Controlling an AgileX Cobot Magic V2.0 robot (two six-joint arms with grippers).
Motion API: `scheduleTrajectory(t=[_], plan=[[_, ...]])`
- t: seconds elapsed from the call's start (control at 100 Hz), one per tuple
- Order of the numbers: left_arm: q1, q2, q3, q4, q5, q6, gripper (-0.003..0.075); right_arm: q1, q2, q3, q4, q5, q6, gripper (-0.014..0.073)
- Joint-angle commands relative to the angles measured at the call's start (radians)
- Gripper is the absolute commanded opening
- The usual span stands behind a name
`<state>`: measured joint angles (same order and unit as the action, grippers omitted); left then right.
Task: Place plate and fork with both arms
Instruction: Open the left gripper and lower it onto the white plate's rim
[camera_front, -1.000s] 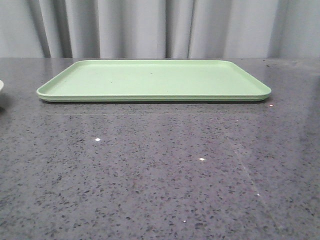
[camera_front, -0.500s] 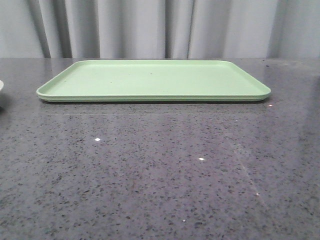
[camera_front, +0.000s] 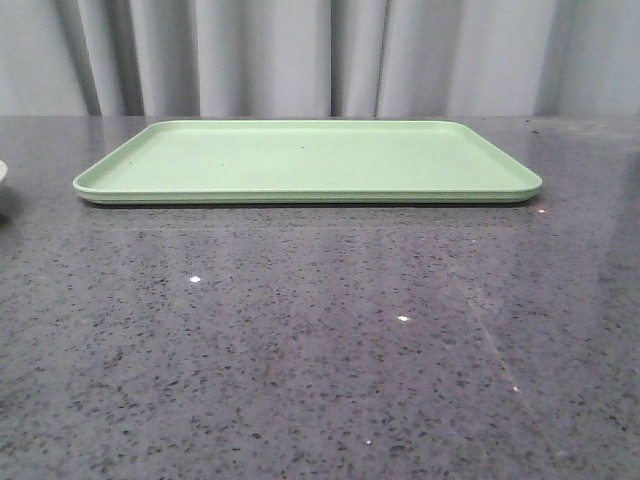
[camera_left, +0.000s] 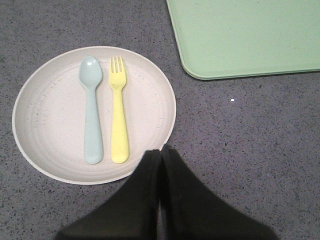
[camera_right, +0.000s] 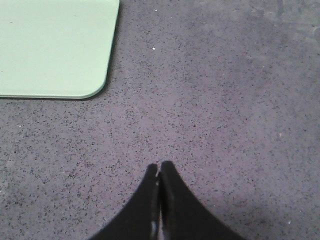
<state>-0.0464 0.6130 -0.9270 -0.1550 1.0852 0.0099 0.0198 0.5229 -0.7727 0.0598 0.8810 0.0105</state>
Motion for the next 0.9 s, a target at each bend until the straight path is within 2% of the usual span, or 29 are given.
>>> scheduleTrajectory(t=[0.0, 0.33, 0.4, 0.5, 0.55, 0.62, 0.71, 0.77, 0.84, 0.89], plan=[[0.001, 0.018, -0.034, -0.027, -0.055, -0.01, -0.002, -0.006, 0.013, -0.035, 0.0, -0.066, -0.001, -0.012], [0.001, 0.018, -0.034, -0.027, -0.111, -0.01, -0.002, -0.006, 0.013, -0.035, 0.0, -0.076, -0.001, -0.0105], [0.001, 0.018, -0.034, -0.027, -0.12, -0.01, -0.0019, -0.006, 0.013, -0.035, 0.0, -0.075, -0.001, -0.0044], [0.001, 0.018, -0.034, -0.027, -0.122, -0.01, 0.0006, -0.006, 0.013, -0.035, 0.0, -0.071, -0.001, 0.0122], [0.001, 0.018, -0.034, -0.027, -0.122, -0.01, 0.0055, -0.006, 0.013, -0.035, 0.0, -0.071, -0.001, 0.0223], [0.001, 0.018, -0.034, -0.027, -0.119, -0.01, 0.0167, -0.006, 0.013, -0.035, 0.0, -0.071, -0.001, 0.0372], [0.001, 0.018, -0.034, -0.027, -0.119, -0.01, 0.0367, -0.006, 0.013, -0.035, 0.0, -0.073, -0.001, 0.0506], [0.001, 0.018, -0.034, -0.027, -0.119, -0.01, 0.0524, -0.006, 0.013, -0.035, 0.0, -0.074, -0.001, 0.054], [0.001, 0.018, -0.034, -0.027, -0.119, -0.01, 0.0617, -0.006, 0.013, -0.035, 0.0, -0.074, -0.001, 0.0543], [0.001, 0.018, -0.034, -0.027, -0.119, -0.01, 0.0645, -0.006, 0.013, -0.035, 0.0, -0.074, -0.001, 0.0543]])
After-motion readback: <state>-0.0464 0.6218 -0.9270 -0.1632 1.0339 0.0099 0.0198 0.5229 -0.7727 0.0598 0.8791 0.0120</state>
